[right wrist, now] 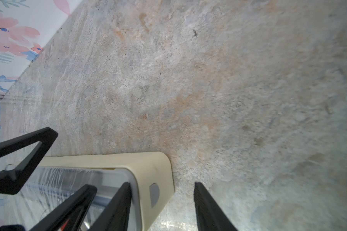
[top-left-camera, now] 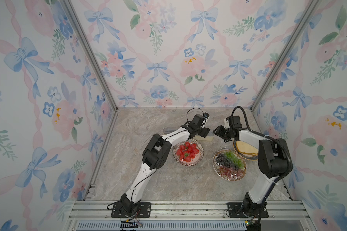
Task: Wrap the plate with plastic wrap
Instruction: Tear off the plastic wrap from the plastic wrap cutting box.
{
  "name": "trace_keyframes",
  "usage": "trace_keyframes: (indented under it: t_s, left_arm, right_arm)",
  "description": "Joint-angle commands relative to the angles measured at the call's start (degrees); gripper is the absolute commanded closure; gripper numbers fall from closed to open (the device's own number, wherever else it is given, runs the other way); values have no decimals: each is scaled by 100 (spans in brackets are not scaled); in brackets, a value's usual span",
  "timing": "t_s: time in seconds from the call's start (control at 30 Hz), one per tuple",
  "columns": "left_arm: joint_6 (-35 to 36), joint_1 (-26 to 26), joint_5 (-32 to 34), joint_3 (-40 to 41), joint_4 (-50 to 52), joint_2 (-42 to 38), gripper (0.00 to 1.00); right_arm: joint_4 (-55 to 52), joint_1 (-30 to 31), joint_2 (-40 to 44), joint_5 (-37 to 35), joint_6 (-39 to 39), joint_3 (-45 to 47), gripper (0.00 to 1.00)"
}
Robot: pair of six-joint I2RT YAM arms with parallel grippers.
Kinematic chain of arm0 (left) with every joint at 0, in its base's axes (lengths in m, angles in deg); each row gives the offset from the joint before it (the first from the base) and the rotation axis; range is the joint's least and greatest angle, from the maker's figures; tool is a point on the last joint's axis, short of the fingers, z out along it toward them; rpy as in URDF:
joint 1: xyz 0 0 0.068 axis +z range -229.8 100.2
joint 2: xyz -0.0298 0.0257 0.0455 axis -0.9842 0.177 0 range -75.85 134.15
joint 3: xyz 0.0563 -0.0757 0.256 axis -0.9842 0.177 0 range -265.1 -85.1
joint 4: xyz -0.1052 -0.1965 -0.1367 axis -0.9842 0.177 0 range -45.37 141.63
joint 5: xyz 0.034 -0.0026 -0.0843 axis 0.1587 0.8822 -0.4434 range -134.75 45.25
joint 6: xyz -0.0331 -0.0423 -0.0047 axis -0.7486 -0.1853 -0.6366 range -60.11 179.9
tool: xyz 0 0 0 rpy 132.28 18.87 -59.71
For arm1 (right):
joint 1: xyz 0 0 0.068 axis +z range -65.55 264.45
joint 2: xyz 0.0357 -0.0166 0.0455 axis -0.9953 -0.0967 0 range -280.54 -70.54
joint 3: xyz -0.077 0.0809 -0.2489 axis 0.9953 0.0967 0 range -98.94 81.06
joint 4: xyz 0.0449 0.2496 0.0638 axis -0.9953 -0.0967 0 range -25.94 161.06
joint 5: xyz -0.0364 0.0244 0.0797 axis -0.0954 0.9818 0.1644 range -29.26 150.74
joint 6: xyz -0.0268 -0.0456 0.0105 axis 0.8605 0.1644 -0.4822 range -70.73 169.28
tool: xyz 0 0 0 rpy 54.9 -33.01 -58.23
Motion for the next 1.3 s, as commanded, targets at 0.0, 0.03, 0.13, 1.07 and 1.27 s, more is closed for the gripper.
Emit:
trace_keyframes:
  t_s: [0.0, 0.03, 0.13, 1.07, 1.27]
  left_arm:
    - [181, 239, 300, 320, 426, -236, 16]
    - [179, 274, 314, 386, 423, -286, 16]
    - [169, 382, 342, 527, 426, -394, 16]
    - [103, 1444, 699, 2687, -457, -1773, 16]
    - [94, 1678, 845, 3157, -703, -2025, 16]
  right_arm:
    - [-763, 25, -243, -485, 148, 64, 48]
    - [-772, 25, -234, -503, 157, 64, 48]
    - [-746, 29, -184, -555, 146, 95, 49]
    - [-737, 3, -101, -636, 119, 196, 49]
    - [-746, -3, -84, -646, 118, 212, 50]
